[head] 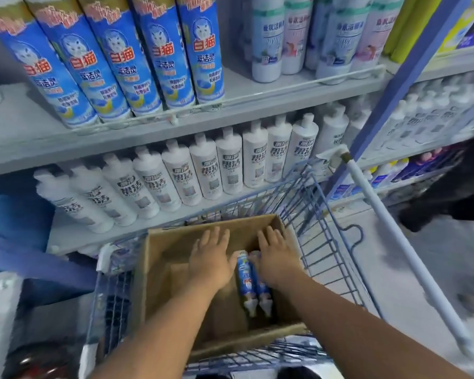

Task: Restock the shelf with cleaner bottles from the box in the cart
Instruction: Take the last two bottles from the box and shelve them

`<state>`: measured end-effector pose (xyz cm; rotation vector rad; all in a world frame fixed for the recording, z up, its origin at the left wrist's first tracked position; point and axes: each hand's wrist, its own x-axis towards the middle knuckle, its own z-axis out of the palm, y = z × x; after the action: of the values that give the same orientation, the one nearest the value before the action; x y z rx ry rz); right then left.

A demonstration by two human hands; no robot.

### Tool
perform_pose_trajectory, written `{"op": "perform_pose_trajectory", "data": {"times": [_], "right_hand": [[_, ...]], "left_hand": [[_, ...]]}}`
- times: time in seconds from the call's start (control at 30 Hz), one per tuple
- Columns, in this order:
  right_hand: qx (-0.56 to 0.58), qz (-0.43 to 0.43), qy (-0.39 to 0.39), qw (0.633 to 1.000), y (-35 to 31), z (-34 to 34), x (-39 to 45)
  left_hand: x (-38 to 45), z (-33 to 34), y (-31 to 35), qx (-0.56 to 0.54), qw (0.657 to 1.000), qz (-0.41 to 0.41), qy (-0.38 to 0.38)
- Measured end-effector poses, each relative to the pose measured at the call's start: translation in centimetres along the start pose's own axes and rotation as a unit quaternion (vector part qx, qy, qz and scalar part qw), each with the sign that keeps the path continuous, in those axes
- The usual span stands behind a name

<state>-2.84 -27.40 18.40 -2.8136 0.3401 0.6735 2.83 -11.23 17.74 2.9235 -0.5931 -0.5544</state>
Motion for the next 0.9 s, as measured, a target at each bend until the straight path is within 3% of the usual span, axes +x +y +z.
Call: {"op": "perform_pose_trajectory", "data": {"times": [0.2, 0.3, 0.53, 0.63, 0.7, 0.77, 0.9], "right_hand": [[0.068, 0.088, -0.063, 0.992, 0.3, 7.6, 1.2], [0.144, 0.157, -0.107, 0.971, 0.7, 11.5, 2.2], [0.214, 0.200, -0.196, 0.936, 2.1, 19.3, 6.4], [0.261, 0.250, -0.233, 0.903, 2.3, 21.3, 9.1], [0.305, 0.286, -0.240, 0.876, 3.0, 21.7, 10.4], [0.363, 0.312, -0.255, 0.840, 3.7, 22.6, 11.4], [0.469, 0.392, -0.215, 0.761, 4.4, 27.3, 13.5]], "left_hand": [[1.3, 6.9, -1.8, -0.051, 0.994, -0.009, -0.100], [1.6, 10.1, -2.1, -0.079, 0.985, -0.039, -0.146], [2.5, 18.1, -1.3, -0.094, 0.969, -0.068, -0.217], [3.5, 21.4, -0.5, -0.147, 0.955, -0.114, -0.229], [4.6, 23.4, -0.1, -0.232, 0.922, -0.195, -0.243], [5.9, 25.7, 0.0, -0.349, 0.862, -0.275, -0.244], [7.6, 33.2, -1.1, -0.457, 0.779, -0.358, -0.239]]}}
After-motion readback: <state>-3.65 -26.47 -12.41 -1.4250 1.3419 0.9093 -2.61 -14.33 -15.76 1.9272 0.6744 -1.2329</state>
